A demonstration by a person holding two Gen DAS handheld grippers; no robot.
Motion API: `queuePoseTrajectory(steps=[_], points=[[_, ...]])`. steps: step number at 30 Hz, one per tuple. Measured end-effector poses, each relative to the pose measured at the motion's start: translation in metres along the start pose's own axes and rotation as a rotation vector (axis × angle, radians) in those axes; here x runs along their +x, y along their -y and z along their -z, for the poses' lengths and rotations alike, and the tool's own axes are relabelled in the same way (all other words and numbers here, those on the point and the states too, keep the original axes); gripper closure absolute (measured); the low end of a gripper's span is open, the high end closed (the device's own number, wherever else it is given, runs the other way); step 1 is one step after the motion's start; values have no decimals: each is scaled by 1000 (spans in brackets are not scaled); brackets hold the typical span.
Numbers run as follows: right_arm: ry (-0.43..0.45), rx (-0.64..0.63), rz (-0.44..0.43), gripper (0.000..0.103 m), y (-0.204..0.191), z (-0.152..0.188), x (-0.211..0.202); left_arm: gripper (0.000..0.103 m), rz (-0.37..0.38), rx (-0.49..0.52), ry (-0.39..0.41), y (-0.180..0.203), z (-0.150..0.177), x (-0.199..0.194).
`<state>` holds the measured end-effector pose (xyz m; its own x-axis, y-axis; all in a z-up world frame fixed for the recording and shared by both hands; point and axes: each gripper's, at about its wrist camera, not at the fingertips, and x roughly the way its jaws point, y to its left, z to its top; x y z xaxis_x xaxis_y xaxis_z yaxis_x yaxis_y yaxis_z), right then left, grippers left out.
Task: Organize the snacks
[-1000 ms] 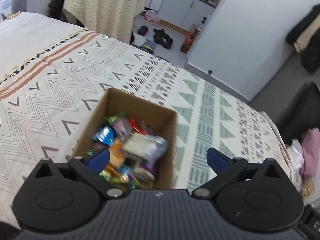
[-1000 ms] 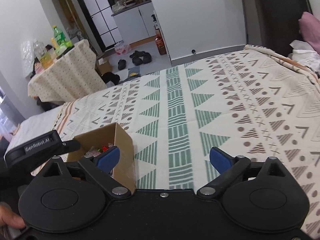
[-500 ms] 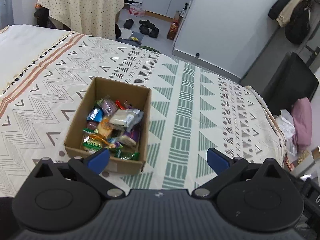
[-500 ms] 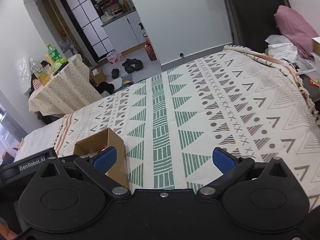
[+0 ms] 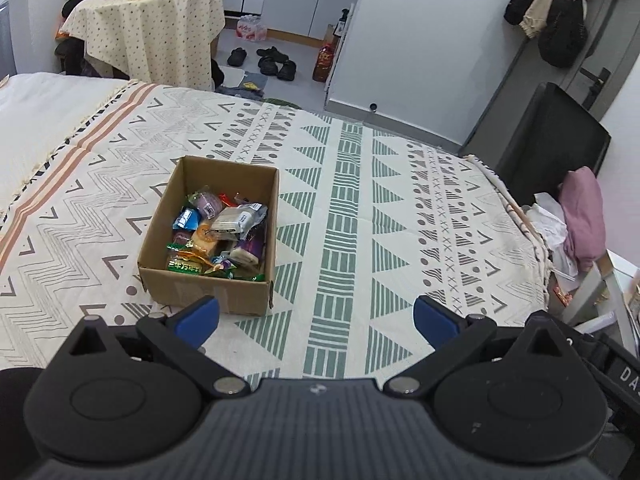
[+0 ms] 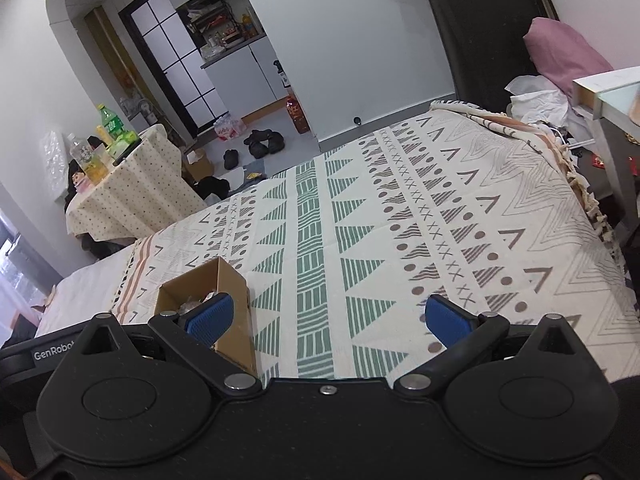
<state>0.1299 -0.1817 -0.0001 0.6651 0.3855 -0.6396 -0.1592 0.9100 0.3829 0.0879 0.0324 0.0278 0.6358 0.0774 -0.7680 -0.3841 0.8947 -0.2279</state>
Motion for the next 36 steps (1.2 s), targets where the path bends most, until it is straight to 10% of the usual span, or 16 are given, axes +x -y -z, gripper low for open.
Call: queuePoseTrajectory(steps=[36], points=[[39,-48,29,0,-25,49,-82,0,59,147,70,-35,48,-88]])
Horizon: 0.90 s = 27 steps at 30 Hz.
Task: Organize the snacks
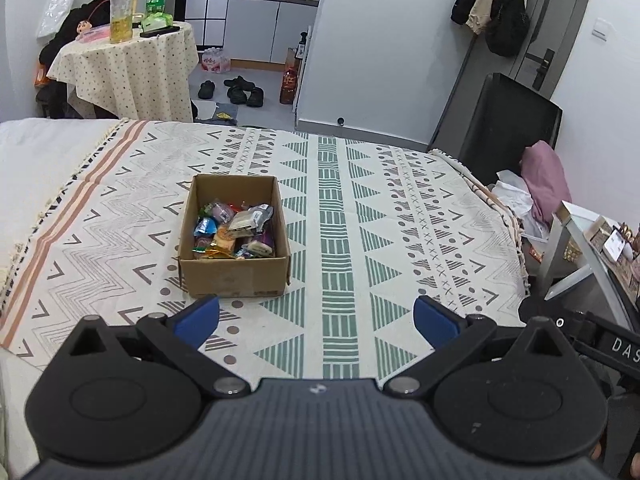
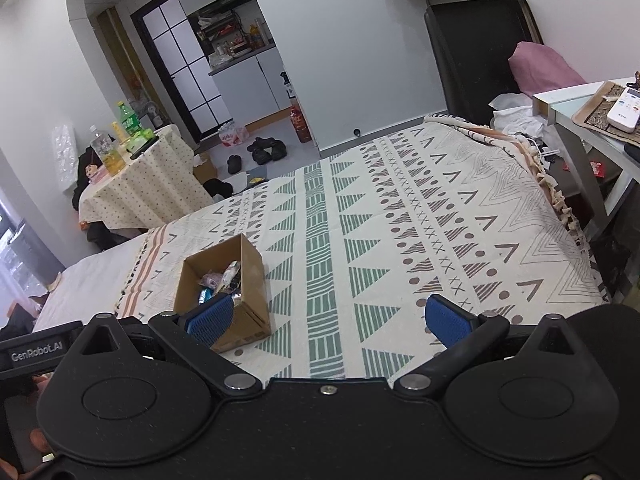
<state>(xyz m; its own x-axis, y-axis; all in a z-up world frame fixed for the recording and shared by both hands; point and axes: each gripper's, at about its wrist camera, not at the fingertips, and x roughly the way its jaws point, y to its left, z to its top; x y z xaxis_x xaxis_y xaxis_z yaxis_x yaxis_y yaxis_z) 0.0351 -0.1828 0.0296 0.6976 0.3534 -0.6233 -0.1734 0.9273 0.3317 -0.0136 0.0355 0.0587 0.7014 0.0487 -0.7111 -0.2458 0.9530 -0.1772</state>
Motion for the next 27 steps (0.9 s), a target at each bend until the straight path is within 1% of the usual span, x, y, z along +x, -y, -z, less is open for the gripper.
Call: queuePoseTrajectory(steps=[10,20,27], points=[[-15,-30,11,0,-4,13,-4,0,-5,8,-8,-8,4,-3],[-25,-44,9,0,-8,17,-3,0,-23,8,-9,-13,4,-5],[-31,-50,7,0,-10,18,-1,0,-19,11,-5,-12,4,-9]])
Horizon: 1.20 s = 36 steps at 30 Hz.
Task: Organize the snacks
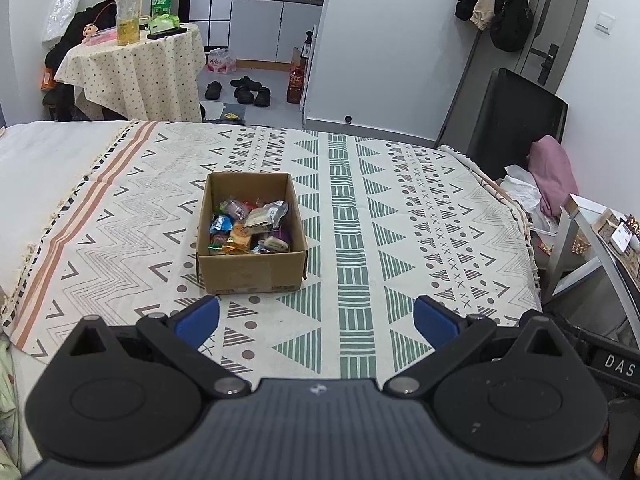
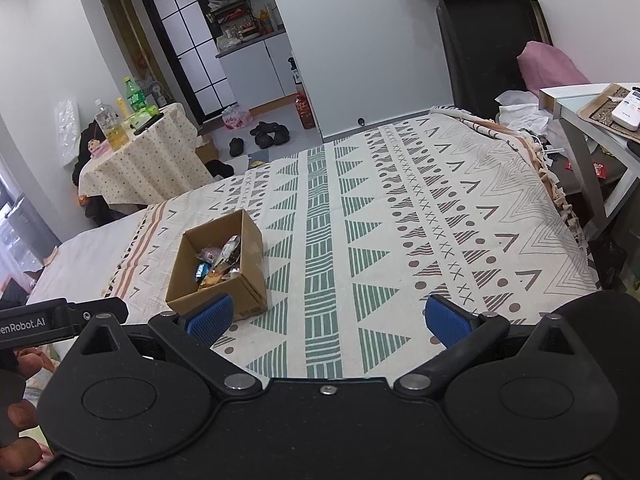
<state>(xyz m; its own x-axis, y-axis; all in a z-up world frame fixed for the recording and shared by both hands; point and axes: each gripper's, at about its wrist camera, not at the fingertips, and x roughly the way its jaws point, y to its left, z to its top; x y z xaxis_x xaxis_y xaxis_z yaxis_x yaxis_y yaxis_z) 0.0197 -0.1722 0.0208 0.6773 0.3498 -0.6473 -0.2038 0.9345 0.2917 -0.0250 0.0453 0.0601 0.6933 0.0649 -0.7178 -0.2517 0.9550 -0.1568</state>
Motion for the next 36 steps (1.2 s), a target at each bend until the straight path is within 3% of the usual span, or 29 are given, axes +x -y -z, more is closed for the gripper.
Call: queuePoseTrajectory(steps=[36], points=[[3,5,7,0,4,-1,-2,0,2,11,-7,4,4,4]])
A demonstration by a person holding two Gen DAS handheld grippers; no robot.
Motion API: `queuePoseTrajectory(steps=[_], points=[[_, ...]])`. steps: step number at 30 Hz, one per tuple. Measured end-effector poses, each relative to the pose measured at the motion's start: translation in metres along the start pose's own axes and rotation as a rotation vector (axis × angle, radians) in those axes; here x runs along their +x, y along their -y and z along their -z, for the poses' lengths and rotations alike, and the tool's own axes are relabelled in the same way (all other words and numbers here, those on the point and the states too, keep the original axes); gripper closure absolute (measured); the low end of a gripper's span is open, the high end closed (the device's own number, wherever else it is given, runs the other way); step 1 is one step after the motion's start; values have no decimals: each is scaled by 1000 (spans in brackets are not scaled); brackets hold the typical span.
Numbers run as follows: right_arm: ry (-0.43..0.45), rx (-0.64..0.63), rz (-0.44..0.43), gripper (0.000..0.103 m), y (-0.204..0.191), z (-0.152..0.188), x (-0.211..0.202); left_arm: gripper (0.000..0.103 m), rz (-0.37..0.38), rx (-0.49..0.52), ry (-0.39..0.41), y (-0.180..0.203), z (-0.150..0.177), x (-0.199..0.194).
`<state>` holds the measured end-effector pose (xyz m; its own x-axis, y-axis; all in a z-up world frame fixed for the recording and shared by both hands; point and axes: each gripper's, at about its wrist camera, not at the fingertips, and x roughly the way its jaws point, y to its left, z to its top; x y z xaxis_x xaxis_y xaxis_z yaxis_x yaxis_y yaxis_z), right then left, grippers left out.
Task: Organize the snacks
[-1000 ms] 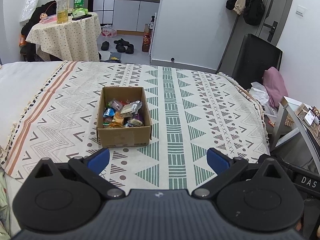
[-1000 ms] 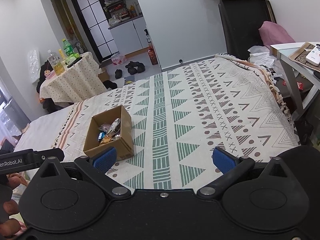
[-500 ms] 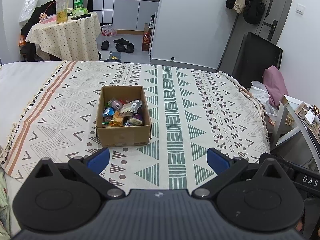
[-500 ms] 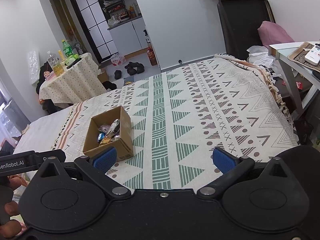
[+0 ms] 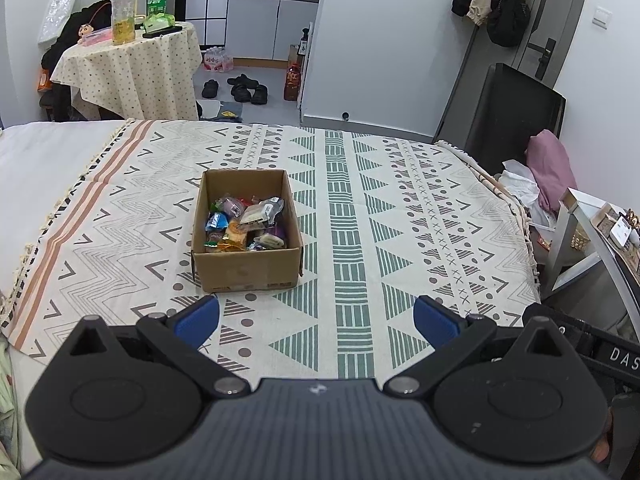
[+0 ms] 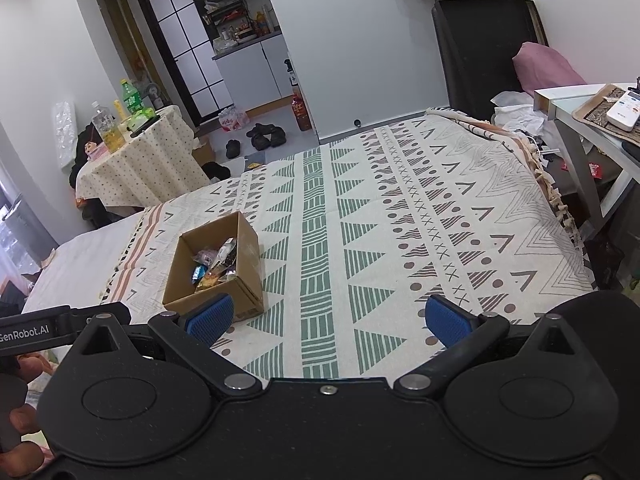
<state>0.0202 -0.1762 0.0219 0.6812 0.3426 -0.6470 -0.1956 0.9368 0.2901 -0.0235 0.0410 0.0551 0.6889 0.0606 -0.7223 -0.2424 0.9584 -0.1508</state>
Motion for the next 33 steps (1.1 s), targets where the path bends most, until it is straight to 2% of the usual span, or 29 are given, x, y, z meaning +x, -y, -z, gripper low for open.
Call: queuePoseTrajectory(steps=[33], points=[[-13,6,8,0,0,3,2,0,18,6,-9,4,1,3]])
